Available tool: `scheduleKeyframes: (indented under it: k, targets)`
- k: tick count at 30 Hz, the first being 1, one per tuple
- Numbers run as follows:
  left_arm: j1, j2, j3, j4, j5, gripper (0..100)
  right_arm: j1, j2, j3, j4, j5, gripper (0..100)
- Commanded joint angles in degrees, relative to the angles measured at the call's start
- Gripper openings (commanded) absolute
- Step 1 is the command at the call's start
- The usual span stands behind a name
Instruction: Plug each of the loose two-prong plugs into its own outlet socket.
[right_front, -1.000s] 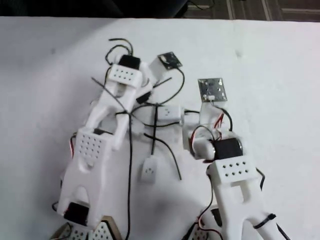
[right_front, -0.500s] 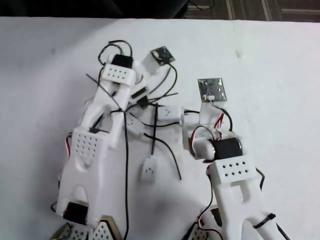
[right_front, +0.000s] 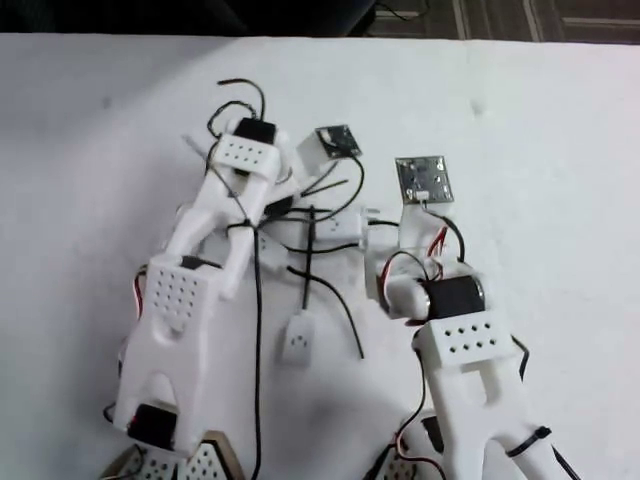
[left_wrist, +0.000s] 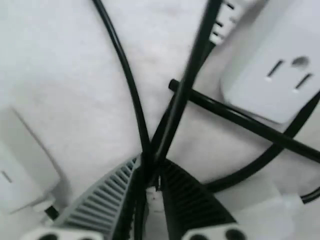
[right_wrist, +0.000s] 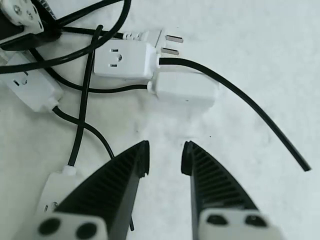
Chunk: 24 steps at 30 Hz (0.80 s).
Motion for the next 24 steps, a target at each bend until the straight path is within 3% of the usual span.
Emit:
scheduleKeyframes:
  k: [1,7,14,19,24]
  targets:
    - [0.22,-2.95,-1.67,4.84,-0.44,2,0.75,-1.63,-0.35,-0.66,0.53,11.2]
    - [0.31,-11.56,-8.26,14.42,4.13,2,0.75,-1.63,-0.44,-0.66,0.53,11.2]
    - [-0.40,-21.49,-8.44,15.21,10.64,2,4.18,-1.63,-1.14,-0.84,0.53,11.2]
    - [1.10,-29.76,1.67,15.21,12.84,2,4.35,-1.63,-1.32,-0.84,0.53,11.2]
    - [4.53,-46.64,19.34,14.95,13.98,2,5.23,-1.63,-1.41,-0.84,0.53,11.2]
